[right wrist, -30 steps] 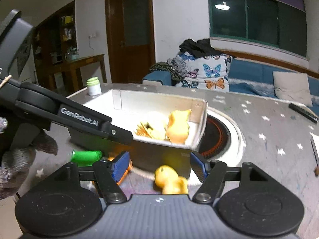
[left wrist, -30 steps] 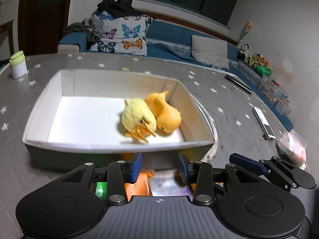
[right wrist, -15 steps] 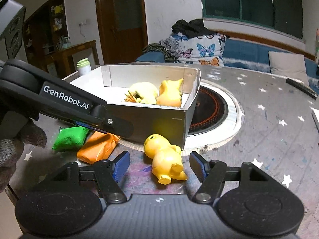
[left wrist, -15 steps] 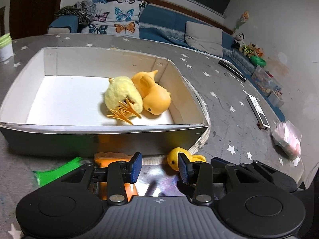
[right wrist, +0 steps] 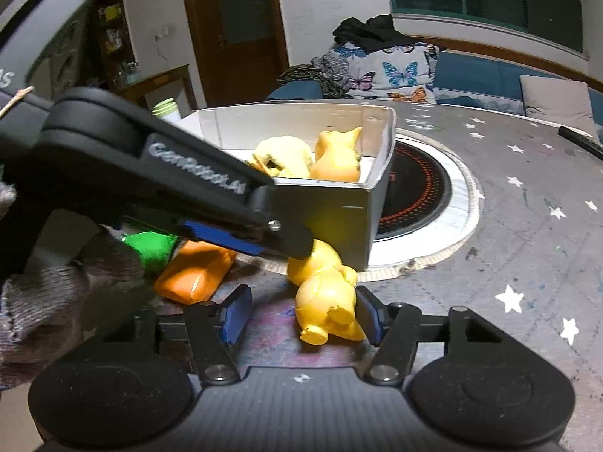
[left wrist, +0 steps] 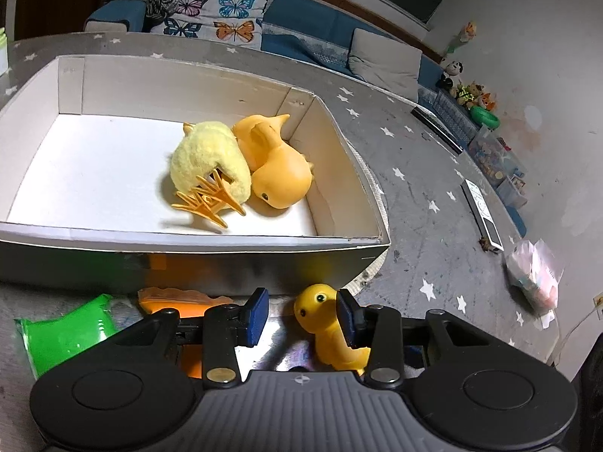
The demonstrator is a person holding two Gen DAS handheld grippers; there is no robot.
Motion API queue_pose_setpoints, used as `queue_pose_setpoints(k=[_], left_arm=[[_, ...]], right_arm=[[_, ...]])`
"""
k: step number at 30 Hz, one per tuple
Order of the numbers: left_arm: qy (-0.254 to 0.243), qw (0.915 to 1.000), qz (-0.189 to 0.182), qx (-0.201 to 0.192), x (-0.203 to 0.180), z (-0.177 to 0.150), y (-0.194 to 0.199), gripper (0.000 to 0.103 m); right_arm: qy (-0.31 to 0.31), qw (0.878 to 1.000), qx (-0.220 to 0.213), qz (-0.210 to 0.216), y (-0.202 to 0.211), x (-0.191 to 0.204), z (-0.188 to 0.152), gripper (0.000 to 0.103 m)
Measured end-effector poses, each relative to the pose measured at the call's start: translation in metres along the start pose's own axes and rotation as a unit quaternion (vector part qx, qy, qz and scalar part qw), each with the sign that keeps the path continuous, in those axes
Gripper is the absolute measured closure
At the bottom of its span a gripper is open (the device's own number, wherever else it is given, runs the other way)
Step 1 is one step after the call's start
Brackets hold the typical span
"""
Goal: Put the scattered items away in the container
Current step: 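Close the left tool on the small yellow rubber duck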
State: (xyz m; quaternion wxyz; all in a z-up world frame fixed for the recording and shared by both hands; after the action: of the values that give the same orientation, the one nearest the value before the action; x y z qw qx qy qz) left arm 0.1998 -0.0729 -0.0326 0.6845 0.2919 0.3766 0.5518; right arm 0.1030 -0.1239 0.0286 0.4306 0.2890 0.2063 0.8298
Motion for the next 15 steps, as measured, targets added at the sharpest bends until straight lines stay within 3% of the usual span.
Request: queue_pose_setpoints(k=[15], left_arm=[[-0.008,0.9999,-0.004,0.012,-0.0099,-0.0009,-0.0078,0.065]], right_arm=[[-0.015,1.0,0.0,-0.003,-0.002,-0.0062,-0.0008,0.066]])
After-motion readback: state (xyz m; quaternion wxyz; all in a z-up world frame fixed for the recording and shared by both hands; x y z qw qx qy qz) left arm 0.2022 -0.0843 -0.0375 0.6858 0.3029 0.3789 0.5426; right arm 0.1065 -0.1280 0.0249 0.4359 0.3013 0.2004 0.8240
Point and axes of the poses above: each gripper's, at about its wrist camera, not at the fingertips, and y roughly against the way its jaws point, x to its left, z to its top, the point moved 5 cm from there along -y, roughly the way its jaws point, and after that the axes turned 15 degrees about z, right-handed, at the moved point
